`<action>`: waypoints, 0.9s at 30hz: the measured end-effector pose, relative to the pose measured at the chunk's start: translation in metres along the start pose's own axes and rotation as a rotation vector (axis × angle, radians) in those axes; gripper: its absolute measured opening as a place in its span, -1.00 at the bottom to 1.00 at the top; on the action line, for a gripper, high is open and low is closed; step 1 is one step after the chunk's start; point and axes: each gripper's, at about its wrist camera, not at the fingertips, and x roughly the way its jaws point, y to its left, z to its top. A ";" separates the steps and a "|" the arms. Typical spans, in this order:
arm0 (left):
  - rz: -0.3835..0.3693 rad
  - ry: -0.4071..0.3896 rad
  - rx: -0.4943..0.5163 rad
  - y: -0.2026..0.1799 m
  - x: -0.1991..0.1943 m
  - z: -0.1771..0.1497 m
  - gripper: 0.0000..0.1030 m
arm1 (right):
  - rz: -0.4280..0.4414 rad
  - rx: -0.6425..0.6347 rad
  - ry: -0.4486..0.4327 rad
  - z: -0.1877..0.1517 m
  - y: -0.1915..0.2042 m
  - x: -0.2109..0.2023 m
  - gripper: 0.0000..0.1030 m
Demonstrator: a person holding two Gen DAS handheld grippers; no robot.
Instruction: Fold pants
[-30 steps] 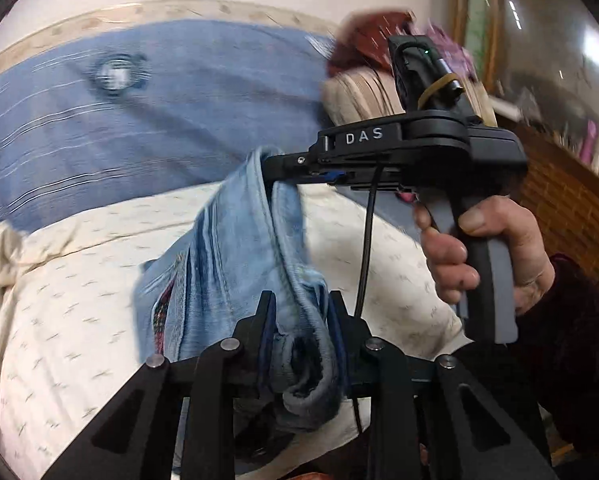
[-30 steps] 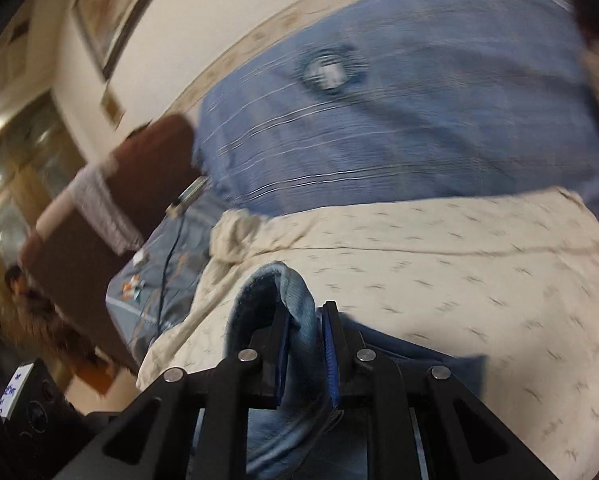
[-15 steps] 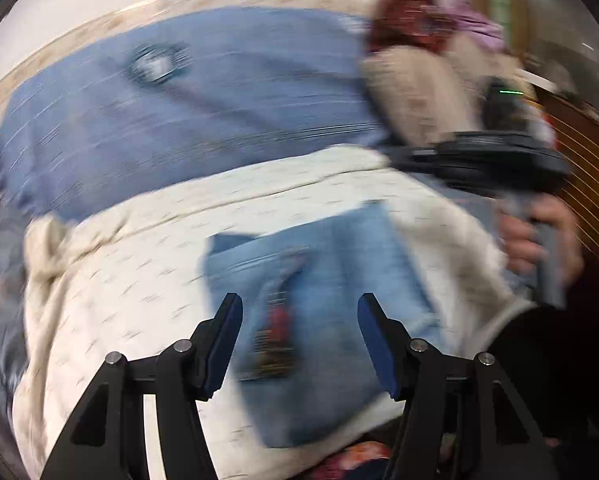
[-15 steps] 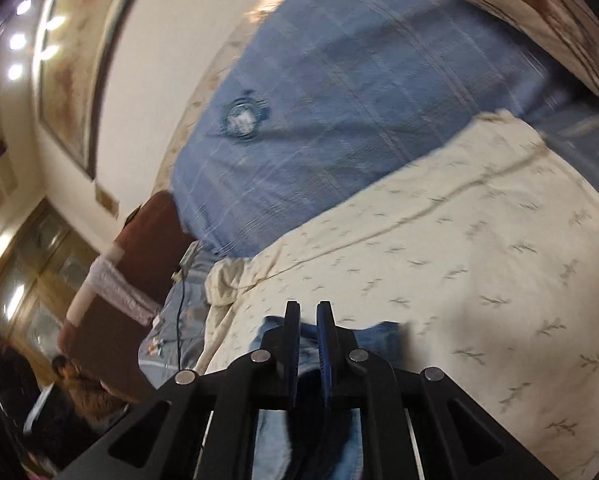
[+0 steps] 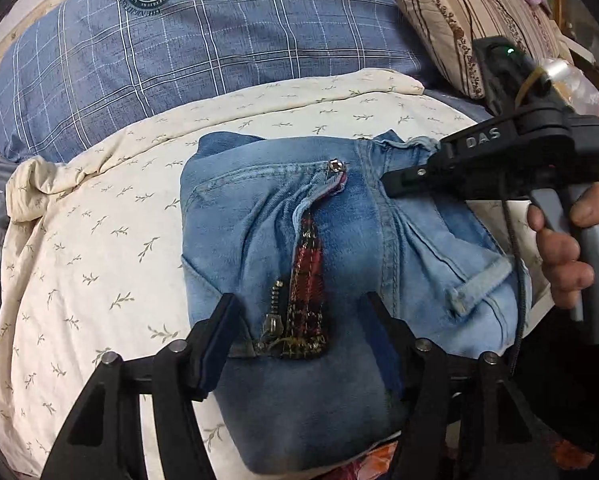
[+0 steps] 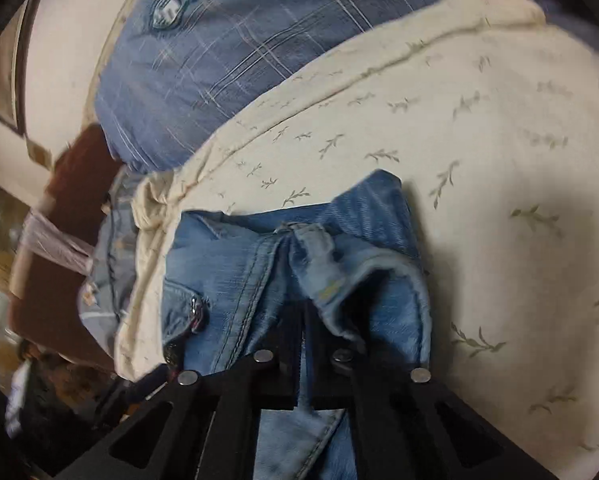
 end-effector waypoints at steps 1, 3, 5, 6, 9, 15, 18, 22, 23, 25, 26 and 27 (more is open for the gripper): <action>-0.018 0.015 -0.026 0.004 0.000 0.002 0.29 | -0.009 -0.013 -0.002 0.001 0.002 -0.002 -1.00; -0.041 0.025 -0.070 0.014 -0.012 0.001 0.30 | -0.021 -0.047 -0.021 -0.003 0.009 -0.006 -0.99; -0.029 0.013 -0.079 0.017 -0.024 0.000 0.30 | -0.010 -0.059 -0.036 -0.006 0.014 -0.017 -0.88; -0.021 0.004 -0.077 0.018 -0.028 -0.001 0.30 | -0.007 -0.080 -0.056 -0.008 0.019 -0.027 -0.89; 0.004 -0.040 -0.052 0.019 -0.049 -0.012 0.30 | 0.039 -0.151 -0.106 -0.019 0.035 -0.061 -0.85; 0.046 -0.002 -0.039 0.018 -0.048 -0.028 0.30 | 0.070 -0.321 -0.074 -0.066 0.072 -0.083 -0.85; 0.037 0.016 -0.062 0.019 -0.038 -0.030 0.30 | 0.032 -0.370 -0.015 -0.084 0.080 -0.071 -0.85; 0.048 0.063 -0.070 0.018 -0.019 -0.034 0.47 | -0.116 -0.375 0.086 -0.093 0.063 -0.035 -0.86; 0.058 0.055 -0.077 0.018 -0.019 -0.036 0.50 | -0.106 -0.371 0.082 -0.094 0.059 -0.032 -0.86; 0.070 0.053 -0.073 0.016 -0.021 -0.034 0.50 | -0.091 -0.359 0.077 -0.092 0.057 -0.034 -0.86; 0.075 0.058 -0.072 0.015 -0.022 -0.032 0.50 | -0.089 -0.363 0.075 -0.091 0.058 -0.035 -0.86; 0.082 0.058 -0.074 0.015 -0.026 -0.030 0.50 | -0.090 -0.371 0.071 -0.093 0.058 -0.038 -0.86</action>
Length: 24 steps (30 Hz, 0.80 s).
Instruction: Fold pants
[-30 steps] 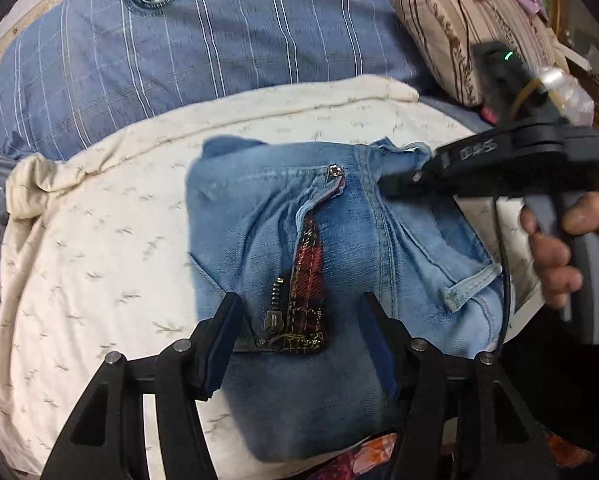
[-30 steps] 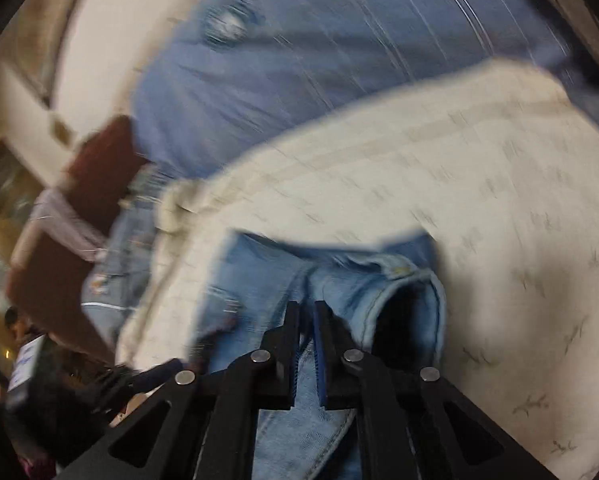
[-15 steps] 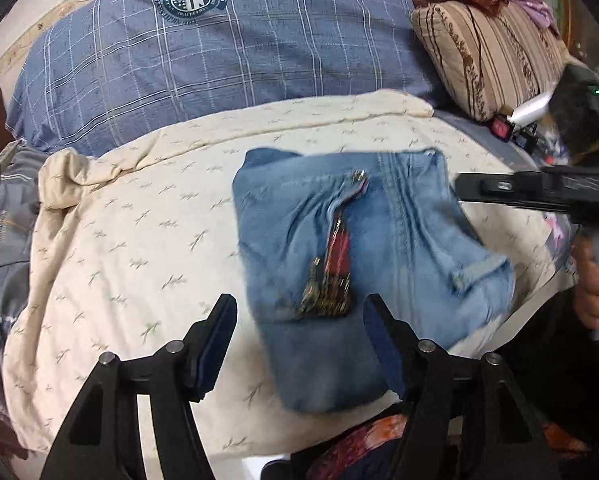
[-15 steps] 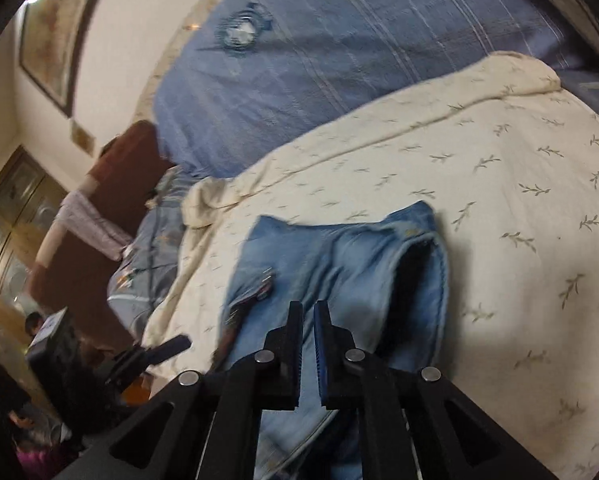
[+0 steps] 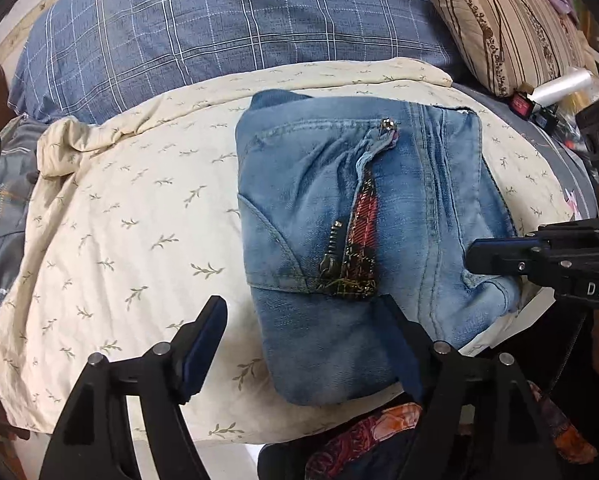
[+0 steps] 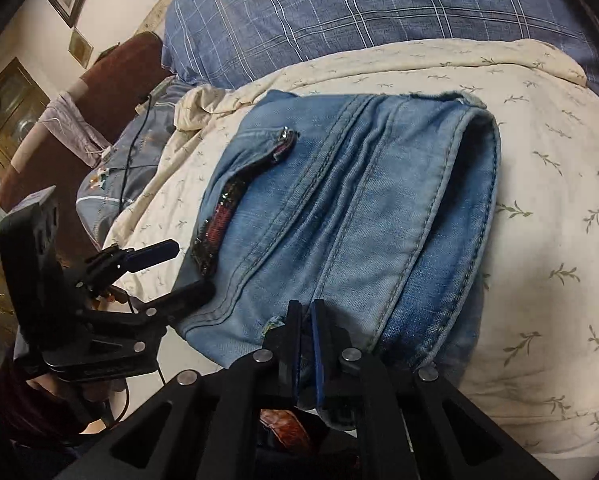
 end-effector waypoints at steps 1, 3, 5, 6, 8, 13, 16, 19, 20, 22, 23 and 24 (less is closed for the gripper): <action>0.008 -0.007 -0.001 -0.001 -0.004 0.001 0.50 | -0.001 -0.005 -0.005 0.000 0.000 -0.002 -0.86; 0.037 -0.028 0.012 -0.003 -0.011 0.003 0.50 | 0.009 -0.014 -0.036 0.000 0.002 -0.009 -0.86; 0.071 -0.046 0.026 -0.005 -0.018 0.006 0.50 | 0.022 -0.023 -0.084 0.001 0.003 -0.019 -0.86; 0.078 -0.056 0.031 -0.006 -0.021 0.007 0.50 | 0.029 -0.019 -0.110 0.002 0.001 -0.025 -0.86; 0.091 -0.076 0.032 -0.005 -0.026 0.011 0.50 | 0.037 -0.012 -0.157 0.003 0.000 -0.033 -0.86; 0.113 -0.119 0.036 -0.004 -0.038 0.019 0.50 | 0.033 0.012 -0.236 0.005 -0.003 -0.049 -0.86; 0.118 -0.130 0.036 -0.002 -0.040 0.023 0.50 | 0.042 0.028 -0.247 0.009 -0.003 -0.050 -0.86; 0.124 -0.134 0.036 -0.001 -0.038 0.025 0.50 | 0.031 0.028 -0.229 0.015 0.001 -0.040 -0.86; 0.127 -0.130 0.034 0.000 -0.036 0.026 0.50 | 0.029 0.027 -0.224 0.015 0.002 -0.039 -0.86; 0.129 -0.121 0.027 0.002 -0.032 0.027 0.50 | 0.020 0.026 -0.215 0.017 0.003 -0.034 -0.86; 0.133 -0.115 0.026 0.003 -0.029 0.027 0.50 | 0.016 0.029 -0.211 0.018 0.003 -0.032 -0.86; 0.140 -0.110 0.026 0.004 -0.025 0.027 0.50 | 0.012 0.036 -0.204 0.019 0.002 -0.029 -0.86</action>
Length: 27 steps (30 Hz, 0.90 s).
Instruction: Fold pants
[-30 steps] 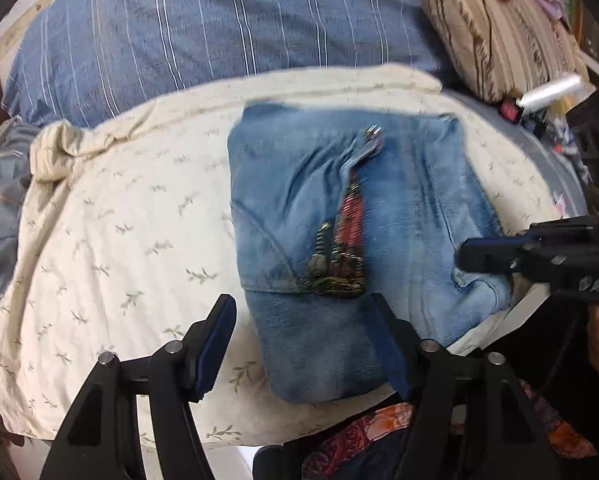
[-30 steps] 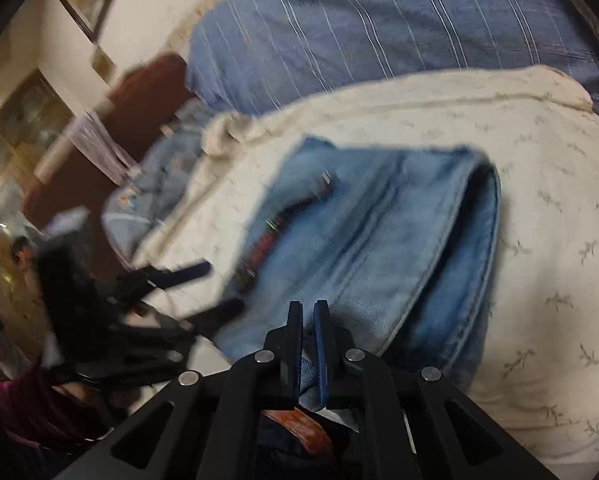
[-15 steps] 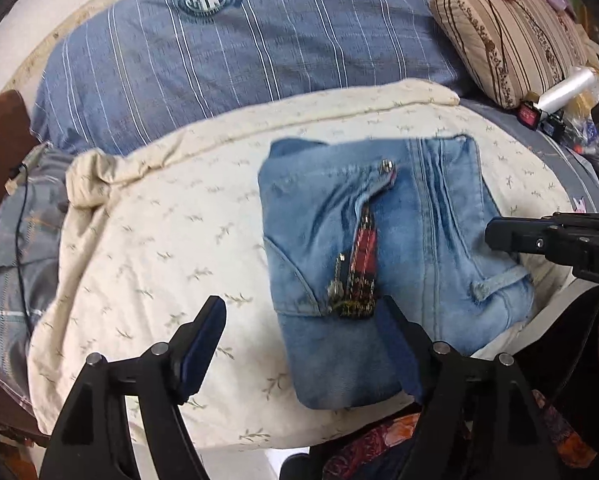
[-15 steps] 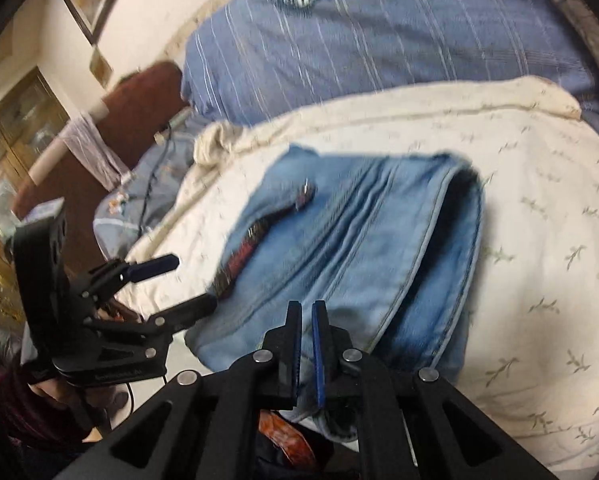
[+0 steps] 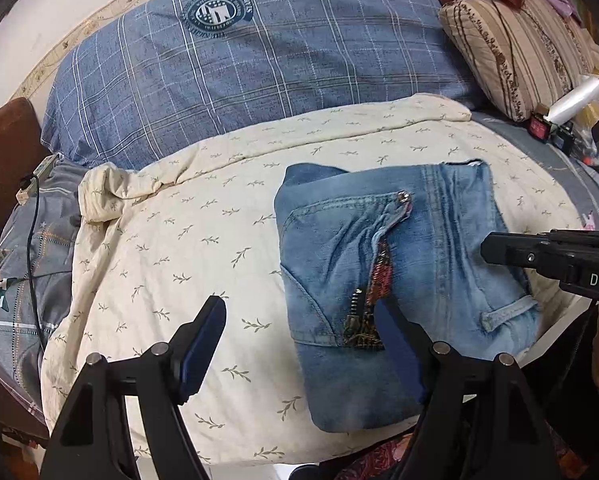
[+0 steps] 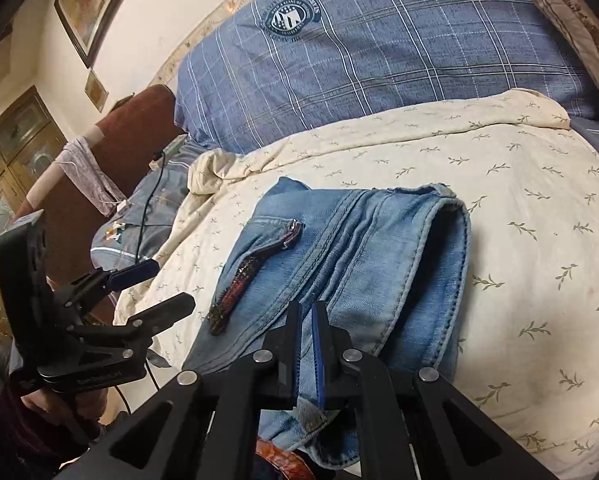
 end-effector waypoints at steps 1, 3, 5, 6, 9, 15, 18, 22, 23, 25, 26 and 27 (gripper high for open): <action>0.007 0.008 -0.001 0.000 0.004 0.000 0.50 | -0.006 0.006 0.008 0.001 -0.001 0.003 -0.86; 0.011 0.023 -0.004 0.000 0.010 -0.001 0.50 | -0.024 0.018 0.033 0.001 -0.003 0.012 -0.86; 0.024 0.041 -0.003 0.001 0.020 -0.003 0.50 | -0.038 0.028 0.064 0.001 -0.007 0.021 -0.86; 0.023 0.047 -0.004 0.002 0.023 -0.003 0.50 | -0.045 0.030 0.078 0.001 -0.007 0.026 -0.86; 0.023 0.047 -0.009 0.002 0.029 -0.004 0.57 | -0.054 0.037 0.100 0.000 -0.010 0.033 -0.85; 0.032 0.048 -0.002 0.002 0.033 -0.002 0.62 | -0.043 0.052 0.112 0.000 -0.015 0.037 -0.85; 0.030 0.052 -0.012 0.003 0.032 -0.001 0.62 | -0.042 0.051 0.108 0.000 -0.014 0.036 -0.86; 0.036 0.048 -0.028 0.006 0.027 0.002 0.62 | -0.043 0.026 0.070 0.001 -0.009 0.027 -0.86; 0.039 0.047 -0.033 0.006 0.026 0.003 0.62 | -0.041 0.018 0.046 0.002 -0.008 0.022 -0.85; 0.051 0.041 -0.045 0.009 0.022 0.005 0.62 | -0.032 0.023 0.003 0.003 -0.008 0.013 -0.85; 0.054 0.038 -0.049 0.010 0.021 0.006 0.62 | -0.030 0.030 -0.019 0.003 -0.009 0.008 -0.85; 0.057 0.035 -0.054 0.012 0.019 0.007 0.62 | -0.030 0.041 -0.042 0.004 -0.012 0.003 -0.85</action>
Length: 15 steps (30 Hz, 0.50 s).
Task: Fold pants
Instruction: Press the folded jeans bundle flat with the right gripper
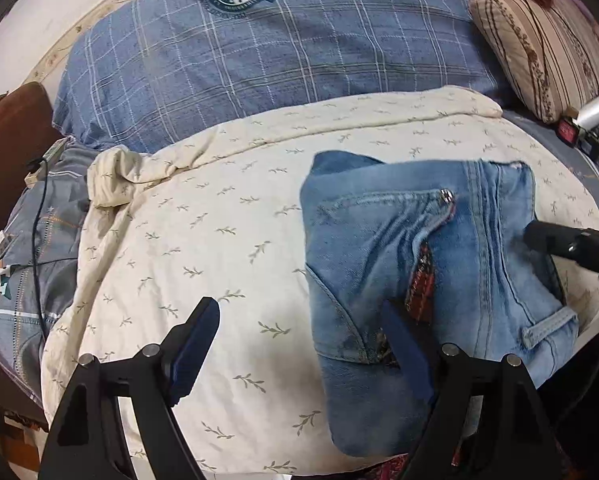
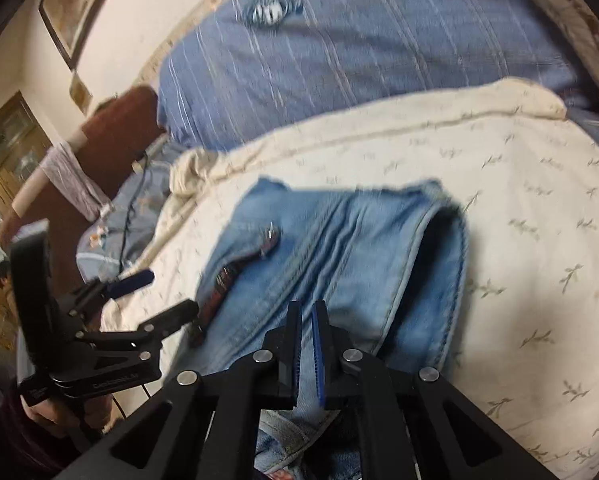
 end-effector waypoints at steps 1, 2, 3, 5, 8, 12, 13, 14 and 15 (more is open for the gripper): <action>0.004 -0.003 -0.005 0.002 -0.001 0.001 0.62 | 0.000 0.010 -0.016 0.001 -0.002 -0.004 -0.85; 0.006 -0.006 -0.010 0.003 -0.003 0.002 0.62 | 0.003 0.021 -0.030 0.002 -0.005 -0.008 -0.85; 0.009 -0.009 -0.014 0.004 -0.004 0.004 0.62 | 0.004 0.035 -0.047 0.003 -0.008 -0.013 -0.85; 0.015 -0.012 -0.022 0.006 -0.005 0.005 0.62 | 0.005 0.056 -0.067 0.005 -0.013 -0.019 -0.85; 0.017 -0.005 -0.034 0.008 -0.005 0.006 0.62 | 0.010 0.084 -0.088 0.008 -0.019 -0.027 -0.85; 0.022 0.017 -0.044 0.010 -0.002 0.006 0.70 | 0.032 0.124 -0.104 0.010 -0.027 -0.035 -0.84; 0.023 0.022 -0.048 0.010 -0.001 0.006 0.70 | 0.036 0.133 -0.106 0.010 -0.028 -0.036 -0.74; 0.023 0.026 -0.049 0.010 0.000 0.006 0.70 | 0.035 0.138 -0.109 0.010 -0.028 -0.037 -0.66; 0.024 0.031 -0.052 0.010 0.000 0.006 0.70 | 0.033 0.144 -0.113 0.010 -0.029 -0.038 -0.35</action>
